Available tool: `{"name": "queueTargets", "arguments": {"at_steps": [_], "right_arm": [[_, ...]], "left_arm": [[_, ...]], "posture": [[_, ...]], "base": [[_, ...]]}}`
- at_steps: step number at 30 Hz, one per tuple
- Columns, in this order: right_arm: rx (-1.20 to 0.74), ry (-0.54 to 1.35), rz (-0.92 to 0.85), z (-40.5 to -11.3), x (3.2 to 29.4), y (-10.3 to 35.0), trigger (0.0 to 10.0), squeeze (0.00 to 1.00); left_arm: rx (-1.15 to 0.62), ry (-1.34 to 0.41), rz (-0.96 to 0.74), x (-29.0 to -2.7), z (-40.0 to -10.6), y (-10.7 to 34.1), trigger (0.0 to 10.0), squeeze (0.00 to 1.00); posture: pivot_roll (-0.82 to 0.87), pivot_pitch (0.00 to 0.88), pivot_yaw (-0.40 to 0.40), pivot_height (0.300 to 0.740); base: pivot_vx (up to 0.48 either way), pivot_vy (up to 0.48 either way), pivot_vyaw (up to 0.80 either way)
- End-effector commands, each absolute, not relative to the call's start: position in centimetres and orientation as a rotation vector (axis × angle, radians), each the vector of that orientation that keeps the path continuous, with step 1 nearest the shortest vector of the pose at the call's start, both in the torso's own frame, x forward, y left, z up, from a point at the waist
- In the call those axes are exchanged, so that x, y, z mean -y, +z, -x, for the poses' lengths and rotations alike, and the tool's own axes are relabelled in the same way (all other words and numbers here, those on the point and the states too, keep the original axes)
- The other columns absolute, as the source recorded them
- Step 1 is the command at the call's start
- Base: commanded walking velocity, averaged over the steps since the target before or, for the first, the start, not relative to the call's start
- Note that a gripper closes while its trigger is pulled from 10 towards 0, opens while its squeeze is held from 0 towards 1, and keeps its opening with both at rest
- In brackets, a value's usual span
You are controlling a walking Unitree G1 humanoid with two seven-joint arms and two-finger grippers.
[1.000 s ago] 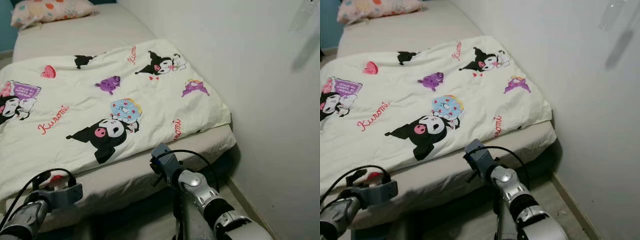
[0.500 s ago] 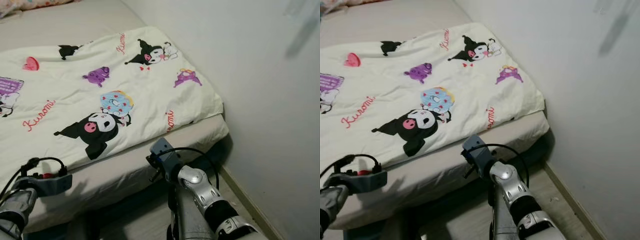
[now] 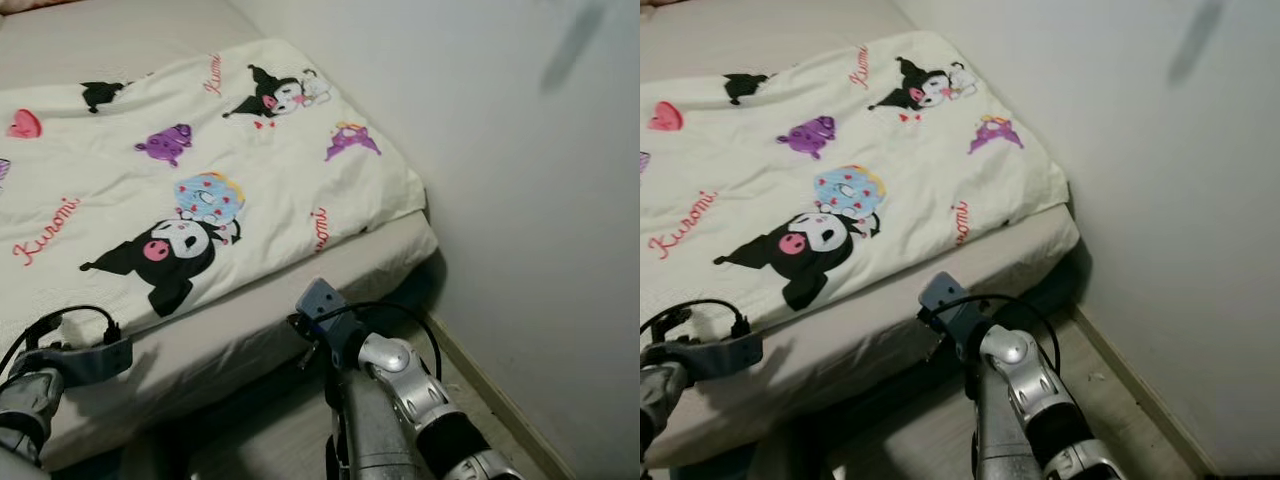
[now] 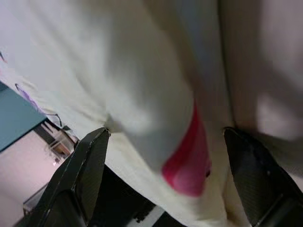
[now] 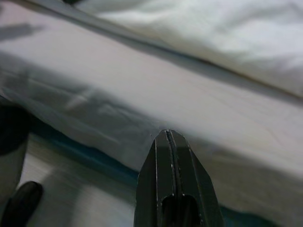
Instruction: Clean up the room
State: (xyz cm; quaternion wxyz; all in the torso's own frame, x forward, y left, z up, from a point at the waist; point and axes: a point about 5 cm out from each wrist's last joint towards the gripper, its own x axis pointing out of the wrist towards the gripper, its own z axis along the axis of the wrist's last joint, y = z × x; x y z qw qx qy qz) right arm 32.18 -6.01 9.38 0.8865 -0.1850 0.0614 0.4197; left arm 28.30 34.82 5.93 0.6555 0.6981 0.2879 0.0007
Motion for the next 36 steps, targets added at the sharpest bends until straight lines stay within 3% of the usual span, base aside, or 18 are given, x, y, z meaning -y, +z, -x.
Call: {"name": "queueTargets", "arguments": {"at_steps": [1, 13, 26, 36], "right_arm": [[-0.155, 0.894, 0.383, -31.6, 5.8, 8.7, 10.0, 0.00], [-0.139, 0.902, 0.394, -31.2, 5.7, 9.2, 10.0, 0.00], [-0.146, 0.898, 0.399, -31.2, 5.9, 9.2, 10.0, 0.00], [-0.141, 0.904, 0.414, -30.9, 5.9, 9.3, 10.0, 0.00]], "left_arm": [[-0.729, -0.030, -1.561, -35.2, -27.0, 4.7, 10.0, 0.00], [-0.793, -0.010, -1.534, -36.2, -26.0, 4.5, 10.0, 0.00], [-0.898, -0.301, -1.287, -34.0, -25.0, 1.9, 10.0, 0.00], [-0.829, -0.156, -1.518, -35.8, -26.3, 4.4, 10.0, 0.00]], "posture": [[-0.33, 0.377, -0.060, 0.541], [-0.33, 0.376, -0.066, 0.541], [-0.32, 0.372, -0.070, 0.541], [-0.34, 0.369, -0.062, 0.541]], "base": [[0.000, 0.000, 0.00], [0.000, 0.000, 0.00], [0.000, 0.000, 0.00], [0.000, 0.000, 0.00]]}}
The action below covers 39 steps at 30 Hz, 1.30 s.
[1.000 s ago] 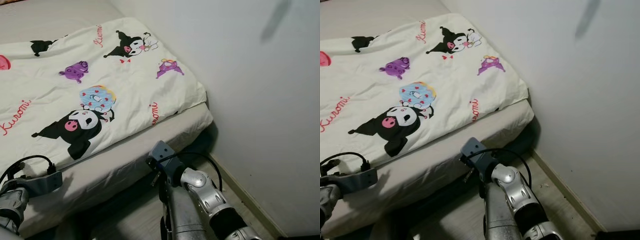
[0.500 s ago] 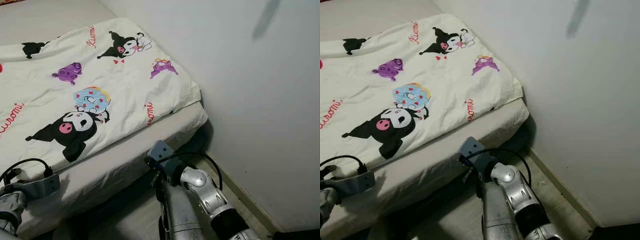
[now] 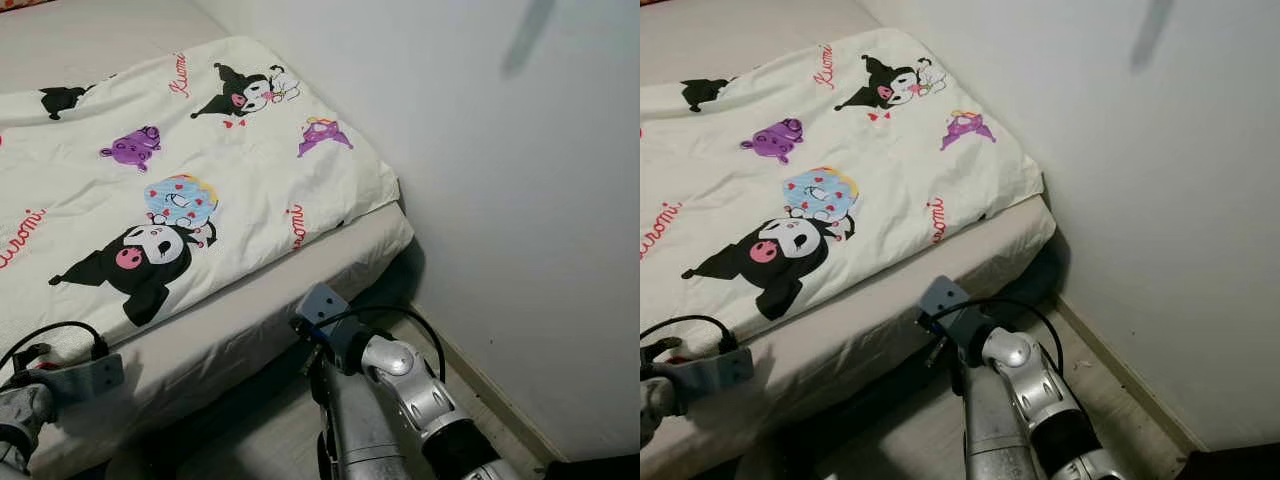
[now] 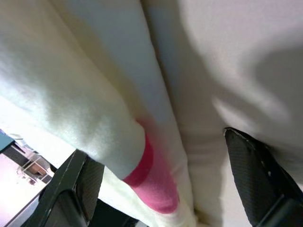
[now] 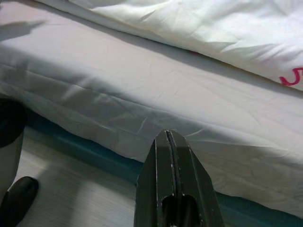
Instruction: Clean up the room
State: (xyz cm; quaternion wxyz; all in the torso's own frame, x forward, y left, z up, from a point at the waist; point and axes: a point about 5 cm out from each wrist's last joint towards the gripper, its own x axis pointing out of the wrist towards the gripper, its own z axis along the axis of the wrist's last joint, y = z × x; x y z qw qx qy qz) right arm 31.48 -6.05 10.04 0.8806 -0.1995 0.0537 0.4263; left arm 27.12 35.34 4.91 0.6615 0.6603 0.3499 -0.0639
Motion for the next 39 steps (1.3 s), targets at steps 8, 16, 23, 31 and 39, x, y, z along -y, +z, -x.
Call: {"name": "queueTargets", "arguments": {"at_steps": [8, 16, 23, 31, 39], "right_arm": [[-0.135, 0.890, 0.425, -31.1, 6.1, 9.5, 10.0, 0.00], [-0.134, 0.886, 0.433, -31.0, 6.2, 9.5, 10.0, 0.00], [-0.133, 0.886, 0.433, -31.1, 6.1, 9.5, 10.0, 0.00], [-0.132, 0.881, 0.432, -31.2, 6.0, 9.5, 10.0, 0.00], [-0.127, 0.876, 0.423, -31.5, 5.8, 9.5, 10.0, 0.00]], "left_arm": [[-0.740, 0.013, -1.589, -36.9, -27.8, 7.2, 10.0, 0.00], [-0.739, 0.050, -1.601, -37.3, -27.9, 7.7, 10.0, 0.00], [-0.789, 0.035, -1.557, -37.6, -27.3, 7.2, 0.0, 0.00], [-0.799, 0.046, -1.561, -38.0, -26.9, 7.1, 0.0, 0.00], [-0.807, 0.011, -1.553, -38.0, -26.9, 7.1, 0.0, 0.00]], "posture": [[-0.34, 0.369, -0.063, 0.541], [-0.33, 0.370, -0.062, 0.541], [-0.33, 0.368, -0.064, 0.541], [-0.32, 0.364, -0.065, 0.541], [-0.28, 0.357, -0.050, 0.541]], "base": [[0.000, 0.000, 0.00], [0.000, 0.000, 0.00], [0.000, 0.000, 0.00], [0.000, 0.000, 0.00], [0.000, 0.000, 0.00]]}}
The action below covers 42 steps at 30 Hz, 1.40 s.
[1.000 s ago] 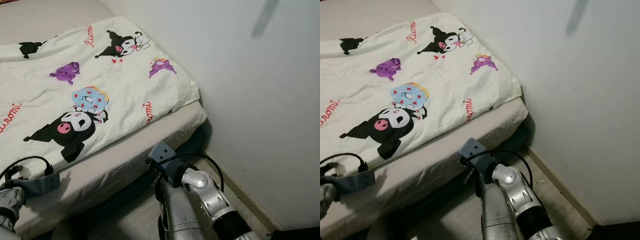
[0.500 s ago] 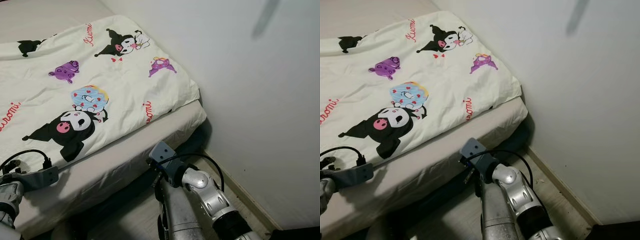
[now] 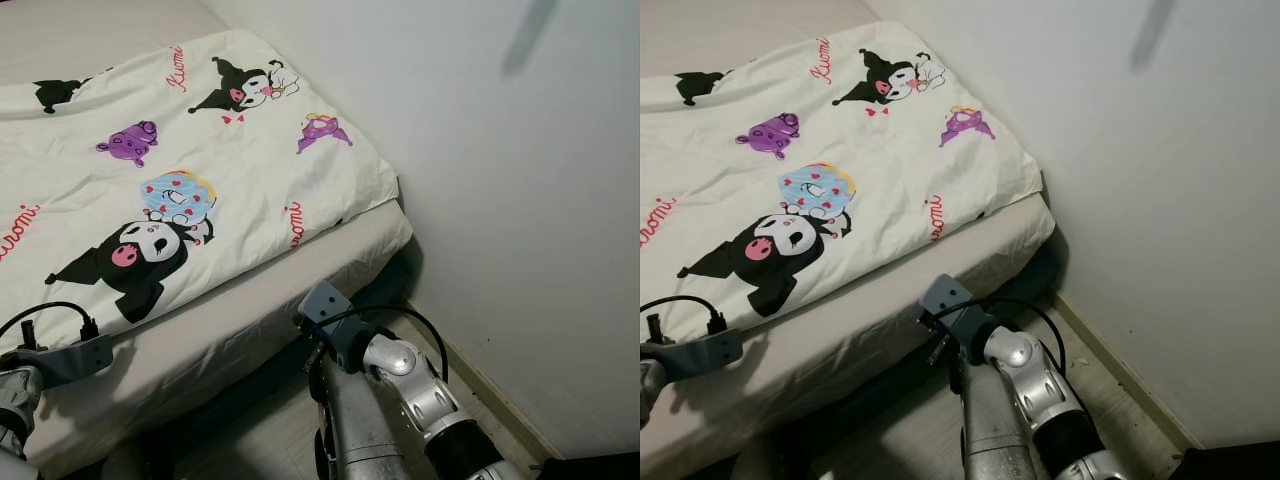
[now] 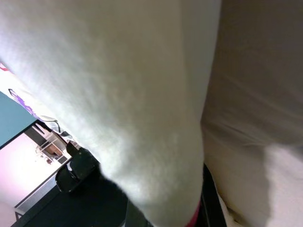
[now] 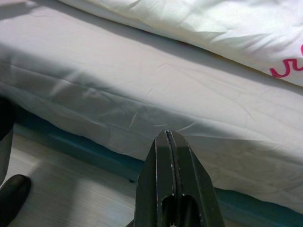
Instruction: Clean up the room
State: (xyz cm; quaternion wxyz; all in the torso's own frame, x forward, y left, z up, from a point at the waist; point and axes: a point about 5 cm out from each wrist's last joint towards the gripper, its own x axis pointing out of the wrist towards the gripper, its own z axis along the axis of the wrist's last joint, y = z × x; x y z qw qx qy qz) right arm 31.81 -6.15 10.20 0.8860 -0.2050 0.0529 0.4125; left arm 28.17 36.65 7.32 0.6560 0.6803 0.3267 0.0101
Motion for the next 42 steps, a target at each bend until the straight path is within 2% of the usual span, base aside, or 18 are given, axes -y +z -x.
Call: {"name": "queueTargets", "arguments": {"at_steps": [1, 9, 10, 17, 24, 30, 32, 37, 42], "right_arm": [[-0.126, 0.894, 0.414, -31.5, 5.6, 9.6, 10.0, 0.00], [-0.128, 1.139, 0.360, -29.8, 4.6, 9.9, 10.0, 0.00], [-0.127, 1.257, 0.360, -28.7, 4.4, 9.7, 10.0, 0.00], [-0.126, 1.277, 0.354, -28.3, 4.5, 9.6, 10.0, 0.00], [-0.111, 1.318, 0.329, -28.0, 4.2, 9.7, 10.0, 0.00], [-0.102, 1.343, 0.334, -27.8, 4.0, 9.8, 10.0, 0.00], [-0.096, 1.349, 0.331, -27.7, 3.8, 9.8, 10.0, 0.00], [-0.093, 1.351, 0.332, -27.7, 3.8, 9.8, 10.0, 0.00], [-0.082, 1.370, 0.329, -27.8, 3.3, 9.6, 10.0, 0.00]], "left_arm": [[-0.814, -0.010, -1.546, -37.9, -27.0, 7.1, 0.0, 0.00], [-0.857, -0.100, -1.495, -37.5, -27.0, 6.7, 0.0, 0.00], [-0.911, -0.163, -1.466, -37.6, -26.6, 6.4, 0.0, 0.00], [-0.946, -0.202, -1.427, -37.8, -26.3, 6.4, 0.0, 0.00], [-0.985, -0.324, -1.341, -37.5, -26.1, 6.4, 0.0, 0.00], [-1.053, -0.469, -1.202, -36.9, -25.6, 5.9, 0.0, 0.00], [-1.089, -0.555, -1.096, -36.5, -24.9, 5.3, 0.0, 0.00], [-1.102, -0.579, -1.070, -36.5, -24.6, 5.2, 0.0, 0.00], [-1.130, -0.688, -0.950, -36.1, -23.5, 4.8, 0.0, 0.00]], "posture": [[-0.26, 0.353, -0.040, 0.541], [-0.21, 0.340, -0.025, 0.541], [-0.18, 0.326, -0.020, 0.541], [-0.17, 0.317, -0.015, 0.541], [-0.13, 0.298, 0.001, 0.541], [-0.12, 0.288, 0.013, 0.541], [-0.11, 0.288, 0.015, 0.541], [-0.11, 0.285, 0.015, 0.541], [-0.05, 0.271, 0.011, 0.541]], "base": [[0.000, 0.000, 0.00], [0.000, 0.000, 0.00], [0.000, 0.000, 0.00], [0.000, 0.000, 0.00], [0.000, 0.000, 0.00], [0.000, 0.000, 0.00], [0.000, 0.000, 0.00], [0.000, 0.000, 0.00], [0.000, 0.000, 0.00]]}}
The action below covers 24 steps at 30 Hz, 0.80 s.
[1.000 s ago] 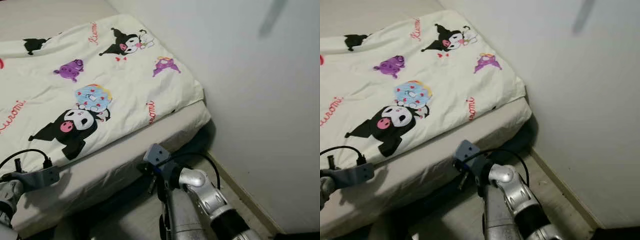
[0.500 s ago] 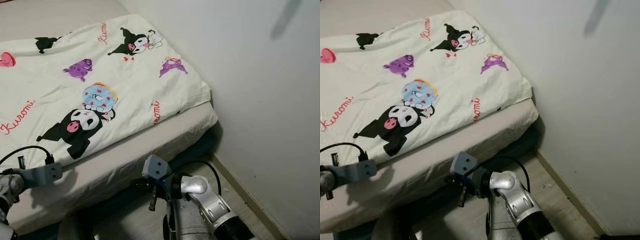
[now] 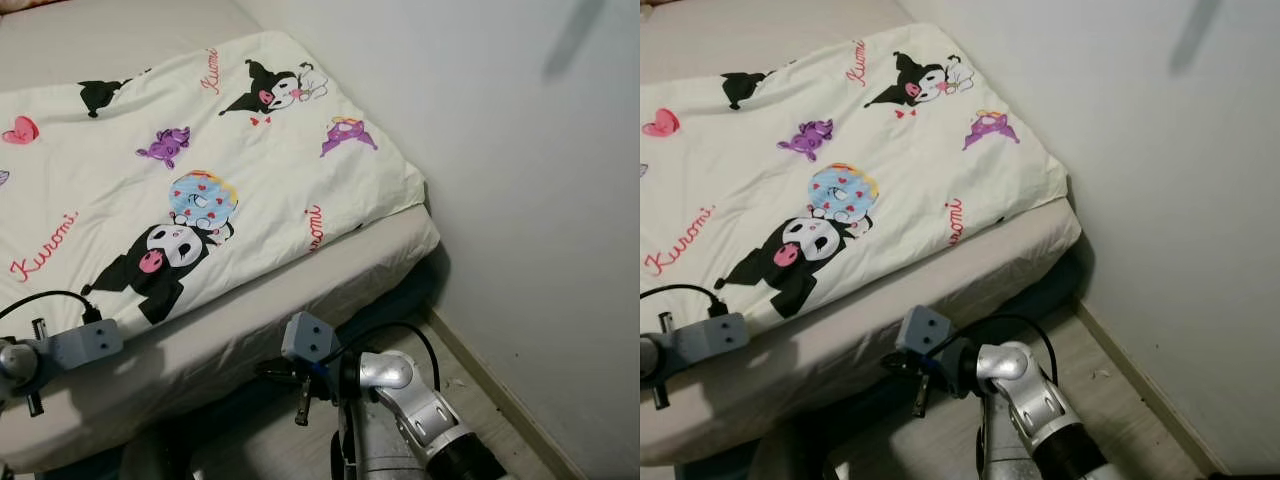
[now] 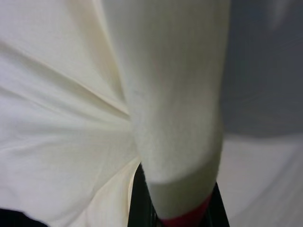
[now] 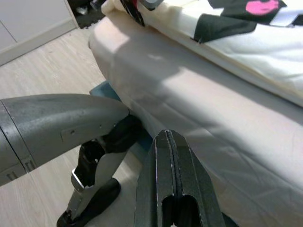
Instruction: Clean up the room
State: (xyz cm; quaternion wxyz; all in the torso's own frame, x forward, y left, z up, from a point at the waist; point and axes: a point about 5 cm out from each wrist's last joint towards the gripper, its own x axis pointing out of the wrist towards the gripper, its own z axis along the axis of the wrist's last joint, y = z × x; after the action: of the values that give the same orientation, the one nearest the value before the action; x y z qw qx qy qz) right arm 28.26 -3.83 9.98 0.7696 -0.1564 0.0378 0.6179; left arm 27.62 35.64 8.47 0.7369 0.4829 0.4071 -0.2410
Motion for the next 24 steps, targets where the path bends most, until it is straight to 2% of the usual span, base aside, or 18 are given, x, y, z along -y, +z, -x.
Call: {"name": "queueTargets", "arguments": {"at_steps": [1, 5, 12, 24], "right_arm": [[-0.083, 1.371, 0.329, -27.9, 3.3, 9.5, 10.0, 0.00], [-0.079, 1.379, 0.335, -28.0, 3.0, 9.3, 10.0, 0.00], [-0.076, 1.385, 0.340, -28.1, 2.9, 9.3, 10.0, 0.00], [-0.065, 1.388, 0.335, -28.1, 2.6, 9.2, 10.0, 0.00]], "left_arm": [[-1.130, -0.700, -0.928, -36.0, -23.3, 4.7, 0.0, 0.00], [-1.120, -0.736, -0.855, -35.1, -22.7, 4.4, 0.0, 0.00], [-1.144, -0.793, -0.824, -34.2, -21.4, 4.4, 0.0, 0.00], [-1.327, -0.915, -0.846, -35.1, -18.3, 5.4, 0.0, 0.00]], "posture": [[-0.05, 0.267, 0.009, 0.541], [-0.03, 0.256, 0.006, 0.541], [-0.02, 0.251, 0.004, 0.541], [-0.03, 0.256, 0.012, 0.541]], "base": [[0.000, 0.000, 0.00], [0.000, 0.000, 0.00], [0.000, 0.000, 0.00], [0.000, 0.000, 0.00]]}}
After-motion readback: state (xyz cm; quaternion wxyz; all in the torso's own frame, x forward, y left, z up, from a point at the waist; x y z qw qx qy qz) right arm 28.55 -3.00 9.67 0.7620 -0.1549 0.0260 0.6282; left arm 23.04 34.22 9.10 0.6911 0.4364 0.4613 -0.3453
